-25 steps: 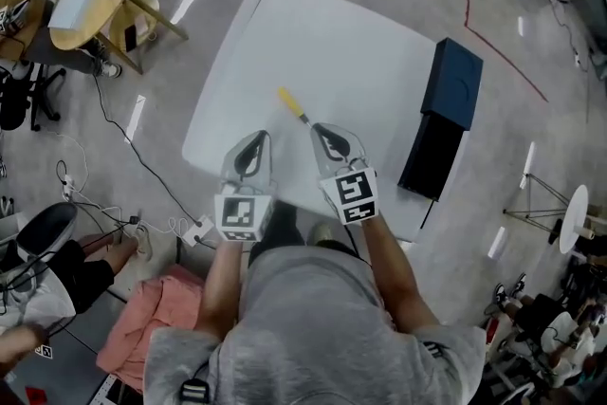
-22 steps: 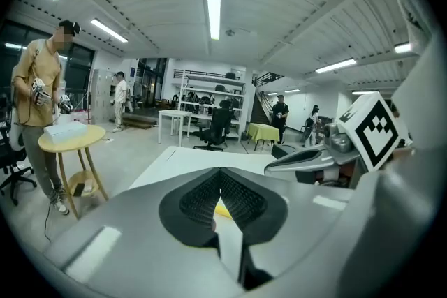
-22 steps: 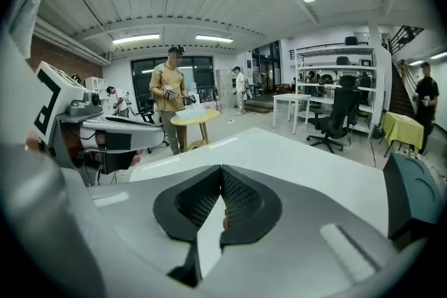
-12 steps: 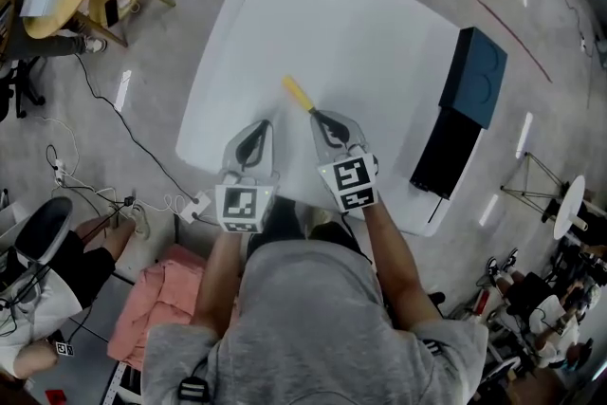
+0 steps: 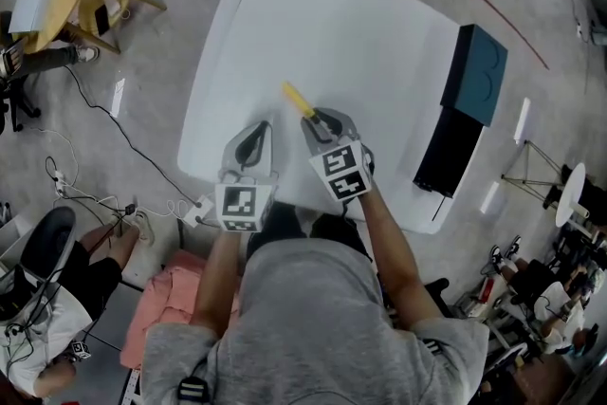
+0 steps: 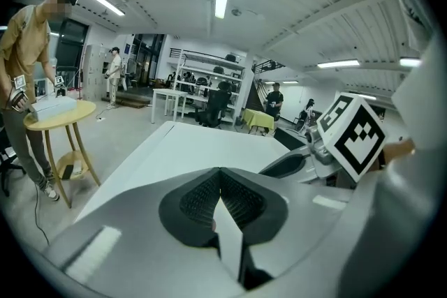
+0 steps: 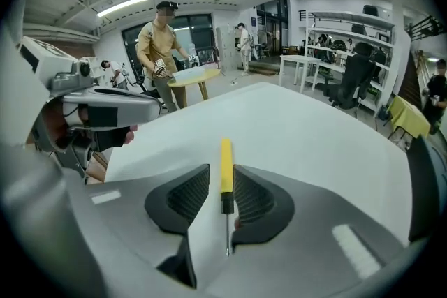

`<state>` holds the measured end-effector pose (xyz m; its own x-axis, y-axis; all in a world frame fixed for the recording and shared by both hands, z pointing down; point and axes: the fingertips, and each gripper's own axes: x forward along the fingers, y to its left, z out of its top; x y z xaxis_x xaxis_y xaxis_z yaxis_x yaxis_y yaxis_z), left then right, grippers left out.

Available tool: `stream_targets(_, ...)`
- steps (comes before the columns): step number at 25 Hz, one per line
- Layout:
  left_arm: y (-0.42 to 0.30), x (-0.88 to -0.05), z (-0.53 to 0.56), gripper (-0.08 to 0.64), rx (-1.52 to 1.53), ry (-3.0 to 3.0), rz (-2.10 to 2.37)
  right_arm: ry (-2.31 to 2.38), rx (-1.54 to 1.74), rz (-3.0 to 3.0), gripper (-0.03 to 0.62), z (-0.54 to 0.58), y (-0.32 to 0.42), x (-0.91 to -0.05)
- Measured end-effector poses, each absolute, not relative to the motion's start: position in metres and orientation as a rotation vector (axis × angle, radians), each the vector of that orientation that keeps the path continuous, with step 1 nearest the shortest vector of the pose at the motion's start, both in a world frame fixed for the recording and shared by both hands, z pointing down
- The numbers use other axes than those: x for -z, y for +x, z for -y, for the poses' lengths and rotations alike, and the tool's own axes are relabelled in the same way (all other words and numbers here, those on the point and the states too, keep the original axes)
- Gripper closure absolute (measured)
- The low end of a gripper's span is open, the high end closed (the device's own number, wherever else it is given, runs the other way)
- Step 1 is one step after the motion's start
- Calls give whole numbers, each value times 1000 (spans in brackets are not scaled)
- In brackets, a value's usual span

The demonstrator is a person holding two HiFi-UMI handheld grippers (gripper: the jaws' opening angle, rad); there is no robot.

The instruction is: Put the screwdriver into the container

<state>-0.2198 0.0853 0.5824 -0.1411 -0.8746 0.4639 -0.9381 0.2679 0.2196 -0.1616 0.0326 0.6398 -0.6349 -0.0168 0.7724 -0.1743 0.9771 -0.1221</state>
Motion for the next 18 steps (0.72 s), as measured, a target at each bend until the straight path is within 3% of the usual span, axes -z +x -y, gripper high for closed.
stream_targets(11,-228,-597,-81,549,-182,1637,1993,121,-220,2125,467,-28,-173,-676)
stream_targets(18,-234,-599,-75,549,-180,1648,1979,131,-233,2113,506,-27,-172,-678)
